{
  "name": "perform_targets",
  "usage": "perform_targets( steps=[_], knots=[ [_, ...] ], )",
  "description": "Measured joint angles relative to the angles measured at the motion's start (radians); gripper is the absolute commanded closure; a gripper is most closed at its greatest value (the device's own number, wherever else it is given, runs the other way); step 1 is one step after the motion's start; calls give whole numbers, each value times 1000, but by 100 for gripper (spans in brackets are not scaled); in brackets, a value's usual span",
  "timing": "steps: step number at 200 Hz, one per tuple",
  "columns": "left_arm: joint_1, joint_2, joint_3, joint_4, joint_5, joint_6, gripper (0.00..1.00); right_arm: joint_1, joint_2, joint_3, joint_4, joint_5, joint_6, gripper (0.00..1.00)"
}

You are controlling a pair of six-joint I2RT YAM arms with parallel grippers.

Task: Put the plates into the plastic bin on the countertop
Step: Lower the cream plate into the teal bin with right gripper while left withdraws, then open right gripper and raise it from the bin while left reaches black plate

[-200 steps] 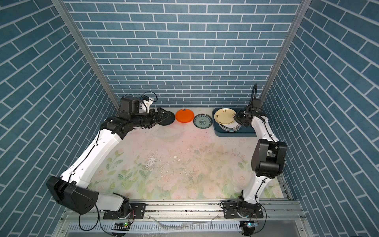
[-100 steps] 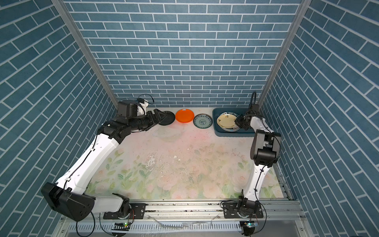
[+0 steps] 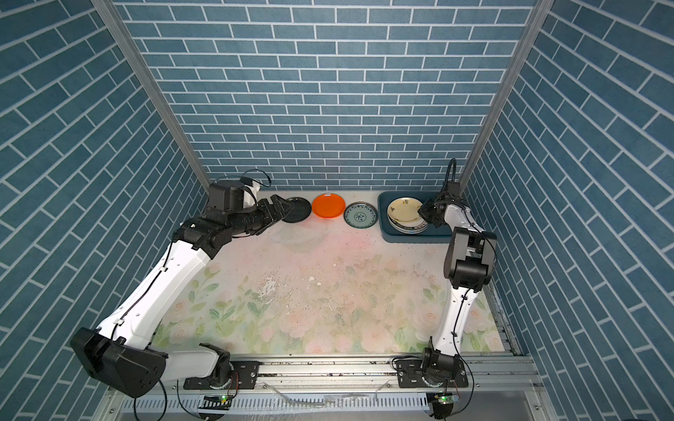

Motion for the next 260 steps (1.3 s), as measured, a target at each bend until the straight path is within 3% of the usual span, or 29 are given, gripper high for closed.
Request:
perform_targets(
  steps=[74, 87, 107, 144, 213, 260],
  knots=[
    [0, 29, 4, 9, 2, -1, 9, -1, 11, 12, -6, 7, -33, 99],
    [0, 29, 4, 11, 3, -3, 9, -1, 13, 19, -8, 8, -40, 92],
    [0, 29, 4, 17, 4, -7, 9, -1, 15, 24, -9, 8, -51, 71],
    [0, 24, -4, 27, 4, -21, 9, -1, 16, 24, -11, 11, -71, 52],
    [0, 13, -48, 29, -5, -67, 9, -1, 4, 21, -44, 14, -115, 35],
    [2, 80, -64, 35, -30, -98, 7, -1, -159, -51, -53, 12, -127, 26]
  ],
)
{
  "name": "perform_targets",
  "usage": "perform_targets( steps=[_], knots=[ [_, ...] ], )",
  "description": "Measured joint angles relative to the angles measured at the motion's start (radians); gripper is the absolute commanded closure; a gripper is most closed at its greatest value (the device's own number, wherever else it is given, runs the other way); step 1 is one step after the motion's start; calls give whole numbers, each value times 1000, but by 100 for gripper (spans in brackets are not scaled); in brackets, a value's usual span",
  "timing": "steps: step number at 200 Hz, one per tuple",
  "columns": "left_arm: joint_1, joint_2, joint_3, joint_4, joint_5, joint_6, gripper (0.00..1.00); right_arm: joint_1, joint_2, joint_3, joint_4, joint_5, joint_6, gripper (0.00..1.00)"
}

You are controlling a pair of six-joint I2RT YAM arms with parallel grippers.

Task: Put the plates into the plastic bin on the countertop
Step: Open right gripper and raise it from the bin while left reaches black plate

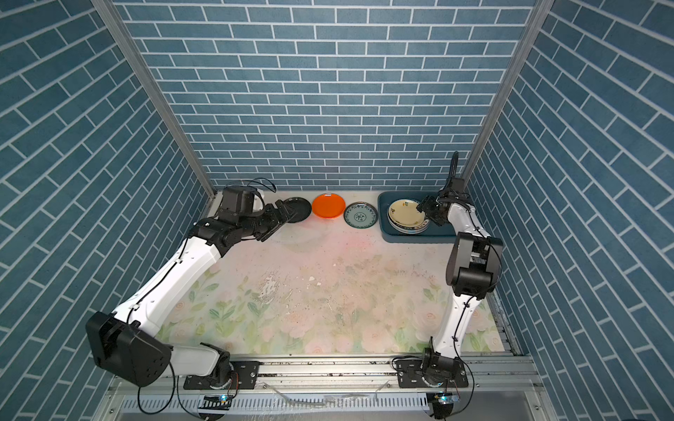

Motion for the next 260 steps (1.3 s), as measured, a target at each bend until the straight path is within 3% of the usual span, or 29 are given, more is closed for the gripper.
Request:
perform_targets(
  steps=[33, 92, 127, 169, 206, 260],
  knots=[
    [18, 106, 1, 40, -7, -12, 0, 0, -156, -72, 7, -17, 9, 18],
    [150, 342, 18, 191, 41, -45, 1, 10, -327, -117, -39, -46, 8, 7],
    [229, 525, 58, 281, 107, -80, 8, 31, -417, -182, -54, -6, 18, 3],
    [276, 701, 209, 245, 145, -38, 11, 91, -442, -197, -78, 65, 45, 1],
    [292, 790, 311, 242, 177, -29, 19, 162, -463, -197, -108, 136, 71, 2],
    [315, 830, 293, 289, 188, -92, 30, 185, -531, -197, -121, 189, 97, 2]
  ],
)
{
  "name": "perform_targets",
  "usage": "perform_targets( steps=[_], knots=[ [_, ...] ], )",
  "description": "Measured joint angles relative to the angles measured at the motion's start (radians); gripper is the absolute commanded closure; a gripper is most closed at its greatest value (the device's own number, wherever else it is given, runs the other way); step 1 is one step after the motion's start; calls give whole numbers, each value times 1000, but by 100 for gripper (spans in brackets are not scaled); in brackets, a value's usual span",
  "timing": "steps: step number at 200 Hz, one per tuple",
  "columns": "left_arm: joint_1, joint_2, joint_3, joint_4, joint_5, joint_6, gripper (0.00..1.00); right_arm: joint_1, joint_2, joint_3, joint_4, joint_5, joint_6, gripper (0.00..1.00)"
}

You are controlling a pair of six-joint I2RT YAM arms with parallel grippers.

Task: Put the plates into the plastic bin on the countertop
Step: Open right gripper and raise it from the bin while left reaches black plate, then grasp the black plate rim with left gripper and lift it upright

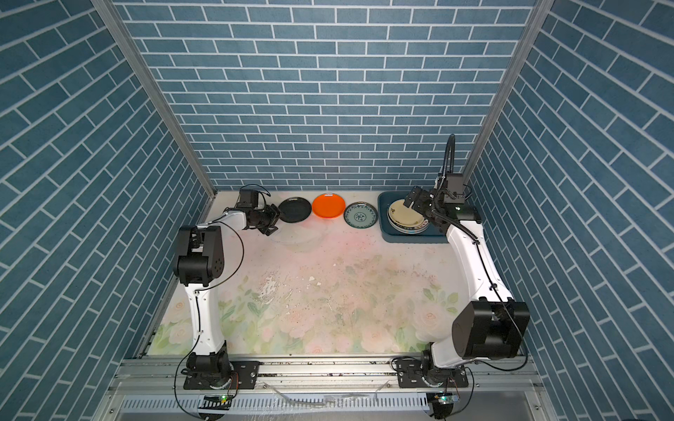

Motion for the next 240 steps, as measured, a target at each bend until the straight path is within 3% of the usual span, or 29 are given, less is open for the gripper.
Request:
perform_targets(
  steps=[62, 98, 145, 177, 240],
  knots=[
    [1, 36, 17, 40, 13, -21, 50, -1, -22, -4, -37, 25, 3, 2],
    [1, 55, 19, 60, 22, -24, 70, -1, -50, -26, -48, 36, 19, 2],
    [1, 71, 23, 68, 26, -32, 89, -1, -54, -26, -55, 42, 20, 2],
    [1, 74, 23, 83, 34, -44, 97, -1, -53, -26, -54, 41, 21, 3],
    [1, 57, -21, 127, 49, -84, 100, -1, -24, -26, -30, 11, 27, 3]
  ],
)
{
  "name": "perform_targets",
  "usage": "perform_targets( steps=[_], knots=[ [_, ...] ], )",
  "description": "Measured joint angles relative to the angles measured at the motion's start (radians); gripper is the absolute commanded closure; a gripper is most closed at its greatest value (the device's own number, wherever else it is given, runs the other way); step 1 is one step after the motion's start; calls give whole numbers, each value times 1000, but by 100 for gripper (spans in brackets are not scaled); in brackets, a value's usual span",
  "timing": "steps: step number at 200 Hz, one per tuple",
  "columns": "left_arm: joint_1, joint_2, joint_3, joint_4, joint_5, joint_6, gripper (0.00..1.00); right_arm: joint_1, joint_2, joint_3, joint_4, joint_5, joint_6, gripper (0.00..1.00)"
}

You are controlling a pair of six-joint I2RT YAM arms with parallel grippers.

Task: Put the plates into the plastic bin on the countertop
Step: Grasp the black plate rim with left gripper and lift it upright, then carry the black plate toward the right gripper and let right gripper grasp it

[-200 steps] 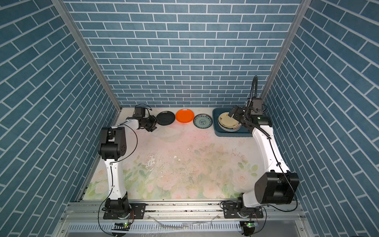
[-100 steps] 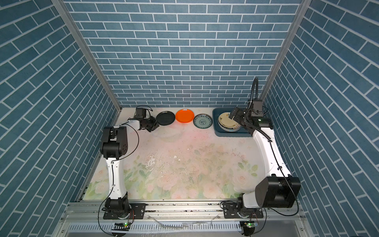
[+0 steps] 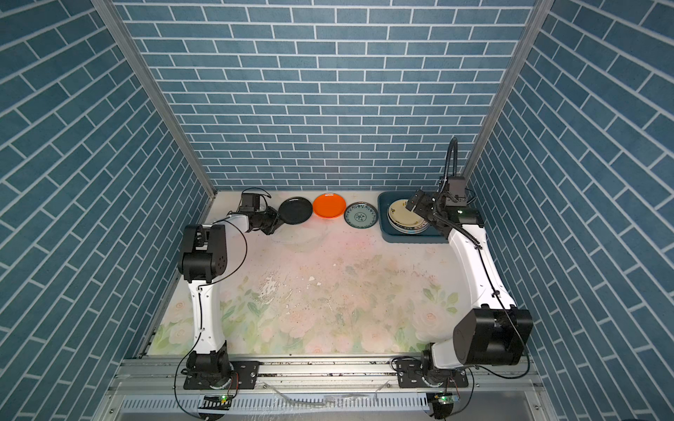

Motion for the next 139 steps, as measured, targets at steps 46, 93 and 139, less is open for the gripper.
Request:
perform_targets(
  steps=[46, 93, 139],
  knots=[
    [-1, -77, -81, 0, 8, -42, 100, 0, 21, 0, 47, -57, 0, 3],
    [-6, -222, -126, 0, 35, -72, 100, 6, 109, 15, 119, -167, 0, 4],
    [-32, -368, -124, -61, 80, -46, 100, 58, 257, 124, 177, -301, 0, 5]
  ],
)
